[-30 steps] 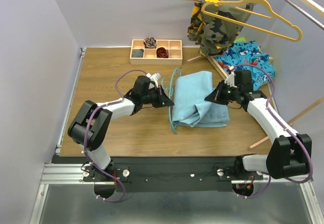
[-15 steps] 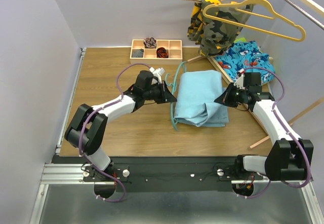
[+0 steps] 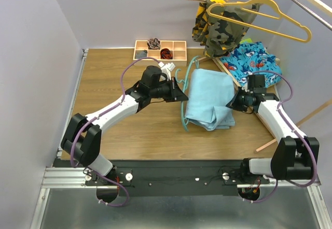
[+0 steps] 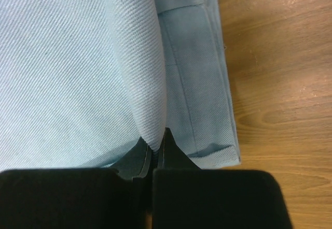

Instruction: Place the trousers on the hanger

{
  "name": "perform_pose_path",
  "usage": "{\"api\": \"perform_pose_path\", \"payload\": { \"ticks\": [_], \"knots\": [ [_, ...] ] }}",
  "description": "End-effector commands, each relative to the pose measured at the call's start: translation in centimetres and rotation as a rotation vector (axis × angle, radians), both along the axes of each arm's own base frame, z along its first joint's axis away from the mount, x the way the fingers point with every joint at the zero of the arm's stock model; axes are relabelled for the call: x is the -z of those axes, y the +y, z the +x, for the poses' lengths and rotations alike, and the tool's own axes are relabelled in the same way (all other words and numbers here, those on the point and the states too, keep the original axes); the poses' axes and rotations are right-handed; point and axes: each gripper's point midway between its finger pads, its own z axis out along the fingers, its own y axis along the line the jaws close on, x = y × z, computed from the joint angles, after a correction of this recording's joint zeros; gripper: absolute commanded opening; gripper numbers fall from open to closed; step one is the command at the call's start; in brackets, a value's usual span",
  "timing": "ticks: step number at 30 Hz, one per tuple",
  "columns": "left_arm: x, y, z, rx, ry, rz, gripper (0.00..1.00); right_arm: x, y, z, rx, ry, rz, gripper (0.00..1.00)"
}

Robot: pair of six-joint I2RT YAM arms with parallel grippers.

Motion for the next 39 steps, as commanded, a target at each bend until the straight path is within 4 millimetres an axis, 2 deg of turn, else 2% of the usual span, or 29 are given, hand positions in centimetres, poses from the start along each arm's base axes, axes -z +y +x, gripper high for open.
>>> {"api": "perform_pose_path", "payload": {
  "ticks": [1, 3, 10, 13, 14, 16, 17, 18, 20, 22, 23, 25, 28, 29, 30, 31, 32, 35, 37, 38, 39],
  "knots": [
    [-5.5, 0.7, 1.0, -0.053, -0.113, -0.063, 0.00, 1.8, -4.6, 0.6, 0.118, 0.055, -0.197, 0.01],
    [-6.9, 0.3, 0.8, -0.037, -0.135, -0.082, 0.00, 2.2, -4.9, 0.7, 0.114, 0.062, -0.212, 0.01],
    [-9.7, -2.0, -0.8, 0.025, -0.147, -0.110, 0.00, 0.9, -5.5, 1.8, 0.133, 0.025, -0.238, 0.01],
    [-11.0, -2.7, -1.7, 0.044, -0.152, -0.132, 0.00, 0.6, -5.2, 2.6, 0.125, 0.013, -0.227, 0.06],
    [-11.4, -2.9, -1.8, 0.048, -0.154, -0.137, 0.00, 0.7, -5.2, 2.8, 0.124, 0.016, -0.224, 0.18],
    [-11.3, -3.0, -1.8, 0.044, -0.155, -0.134, 0.00, 0.6, -5.3, 3.2, 0.132, 0.015, -0.227, 0.34],
    [-10.7, -3.2, -1.8, 0.048, -0.146, -0.126, 0.00, 0.7, -5.4, 3.2, 0.134, 0.020, -0.230, 0.53],
    [-10.4, -3.3, -1.9, 0.050, -0.142, -0.121, 0.00, 0.5, -5.4, 3.3, 0.136, 0.014, -0.229, 0.60],
    [-10.0, -3.5, -1.8, 0.052, -0.137, -0.120, 0.00, -0.2, -5.3, 3.3, 0.135, -0.006, -0.223, 0.67],
    [-10.2, -3.5, -1.7, 0.048, -0.140, -0.126, 0.00, -1.0, -5.2, 3.2, 0.134, -0.030, -0.219, 0.68],
    [-10.5, -3.6, -1.7, 0.048, -0.145, -0.129, 0.00, -1.5, -5.1, 3.2, 0.137, -0.044, -0.216, 0.72],
    [-10.9, -3.6, -1.7, 0.048, -0.151, -0.136, 0.00, -3.1, -4.8, 2.8, 0.139, -0.085, -0.197, 0.72],
    [-12.1, -3.5, -1.7, 0.043, -0.162, -0.156, 0.00, -6.4, -2.3, 2.2, 0.059, -0.187, -0.083, 0.72],
    [-12.8, -3.5, -1.8, 0.043, -0.169, -0.166, 0.00, -7.4, -0.2, 1.9, -0.021, -0.223, 0.009, 0.72],
    [-13.1, -3.5, -1.8, 0.043, -0.169, -0.170, 0.00, -8.4, 1.0, 1.6, -0.058, -0.257, 0.062, 0.72],
    [-13.6, -3.5, -1.9, 0.044, -0.174, -0.179, 0.00, -10.4, 2.4, 0.9, -0.106, -0.329, 0.109, 0.72],
    [-14.2, -3.5, -1.9, 0.043, -0.180, -0.189, 0.00, -11.6, 4.4, 0.2, -0.187, -0.382, 0.194, 0.71],
    [-16.1, -3.3, -2.1, 0.030, -0.199, -0.221, 0.00, -16.4, 7.9, -2.4, -0.315, -0.538, 0.336, 0.71],
    [-17.0, -3.1, -2.0, 0.014, -0.207, -0.235, 0.00, -17.8, 10.0, -4.0, -0.366, -0.566, 0.418, 0.71],
    [-17.6, -3.1, -2.1, 0.010, -0.215, -0.245, 0.00, -19.4, 10.5, -4.7, -0.387, -0.627, 0.439, 0.71],
    [-17.9, -3.0, -2.1, 0.007, -0.219, -0.251, 0.00, -19.6, 11.1, -5.2, -0.383, -0.619, 0.480, 0.71]
  ]
}}
